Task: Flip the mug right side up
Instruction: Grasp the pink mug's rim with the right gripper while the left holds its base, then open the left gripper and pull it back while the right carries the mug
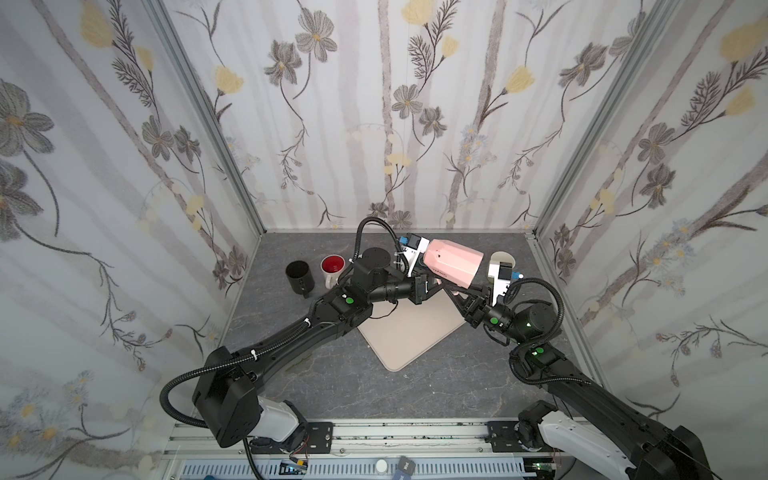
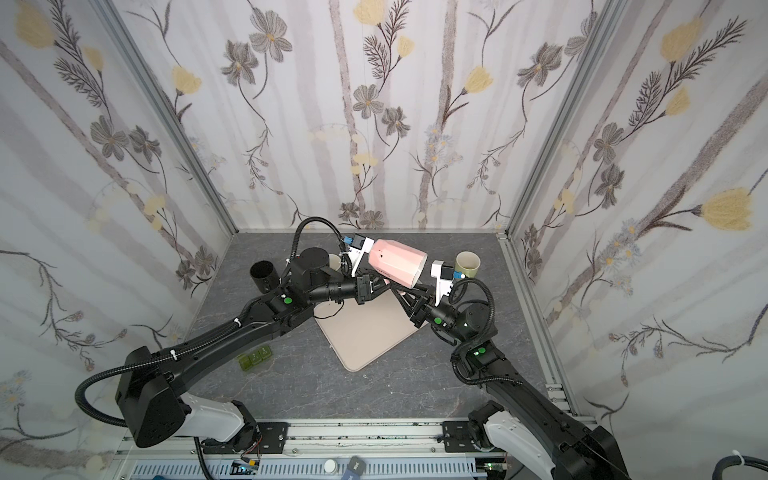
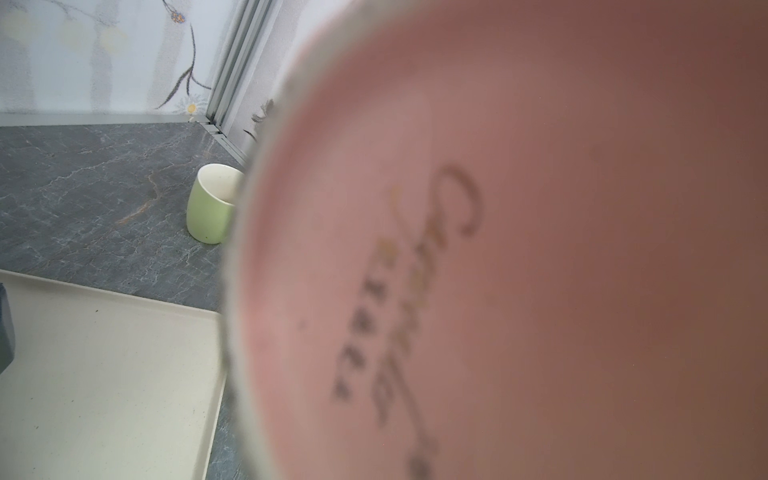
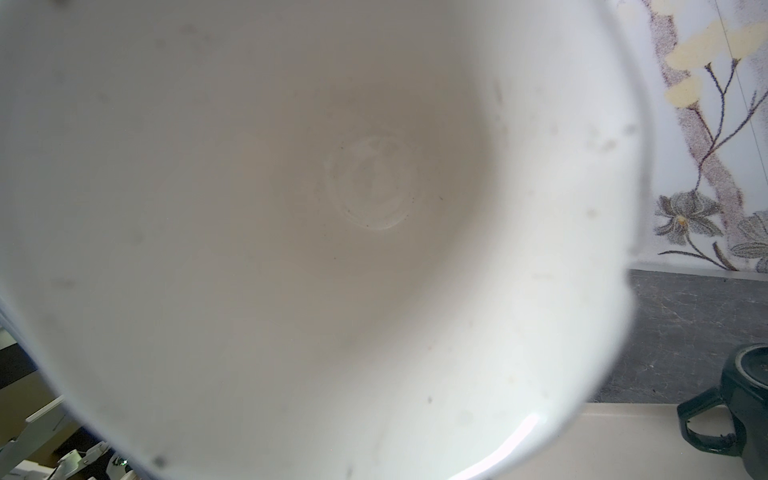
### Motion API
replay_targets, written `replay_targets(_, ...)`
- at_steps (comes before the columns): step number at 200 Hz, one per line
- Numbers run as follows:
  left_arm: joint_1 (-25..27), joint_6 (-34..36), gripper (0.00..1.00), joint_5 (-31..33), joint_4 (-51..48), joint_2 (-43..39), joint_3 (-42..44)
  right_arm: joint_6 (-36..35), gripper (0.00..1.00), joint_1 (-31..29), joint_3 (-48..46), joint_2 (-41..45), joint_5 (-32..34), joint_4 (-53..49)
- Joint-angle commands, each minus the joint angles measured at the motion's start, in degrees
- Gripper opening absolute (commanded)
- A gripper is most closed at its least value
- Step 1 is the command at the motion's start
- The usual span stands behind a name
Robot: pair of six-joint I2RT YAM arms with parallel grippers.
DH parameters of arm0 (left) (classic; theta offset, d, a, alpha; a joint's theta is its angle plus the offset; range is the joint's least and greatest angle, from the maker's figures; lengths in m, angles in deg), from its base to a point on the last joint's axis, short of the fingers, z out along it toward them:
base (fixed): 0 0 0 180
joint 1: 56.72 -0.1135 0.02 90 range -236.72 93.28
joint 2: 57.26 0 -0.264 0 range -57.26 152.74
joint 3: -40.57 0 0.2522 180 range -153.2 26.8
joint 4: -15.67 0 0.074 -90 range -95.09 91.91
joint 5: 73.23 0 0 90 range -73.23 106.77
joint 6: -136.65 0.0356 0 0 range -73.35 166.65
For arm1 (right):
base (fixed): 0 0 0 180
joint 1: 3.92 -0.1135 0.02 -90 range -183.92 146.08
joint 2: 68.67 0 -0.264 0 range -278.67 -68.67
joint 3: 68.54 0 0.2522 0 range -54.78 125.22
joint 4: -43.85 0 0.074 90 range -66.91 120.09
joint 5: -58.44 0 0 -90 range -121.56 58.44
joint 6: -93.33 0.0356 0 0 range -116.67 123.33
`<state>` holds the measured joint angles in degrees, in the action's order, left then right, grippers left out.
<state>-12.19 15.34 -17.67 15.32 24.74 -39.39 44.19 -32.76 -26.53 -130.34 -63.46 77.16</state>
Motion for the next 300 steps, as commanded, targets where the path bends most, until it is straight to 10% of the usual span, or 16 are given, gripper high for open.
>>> replay_targets(1,-0.05,5.41,0.0,3.4,-8.27,0.71,0.66,1.55,0.23,-0.04,0.39,0.8,-2.87,12.95)
replay_targets(172,-0.22,5.68,0.0,8.3,-12.13,1.42,0.06,2.55,0.0,0.72,0.69,-2.5,-1.18,14.1)
replay_targets(253,-1.11,2.83,0.89,17.07,-10.1,-2.34,3.42,1.0,0.0,0.9,1.16,-1.88,2.66,9.06)
replay_targets(300,-2.25,0.63,1.0,20.52,-8.21,-4.9,5.7,1.41,0.0,0.98,1.25,-3.07,4.71,7.49)
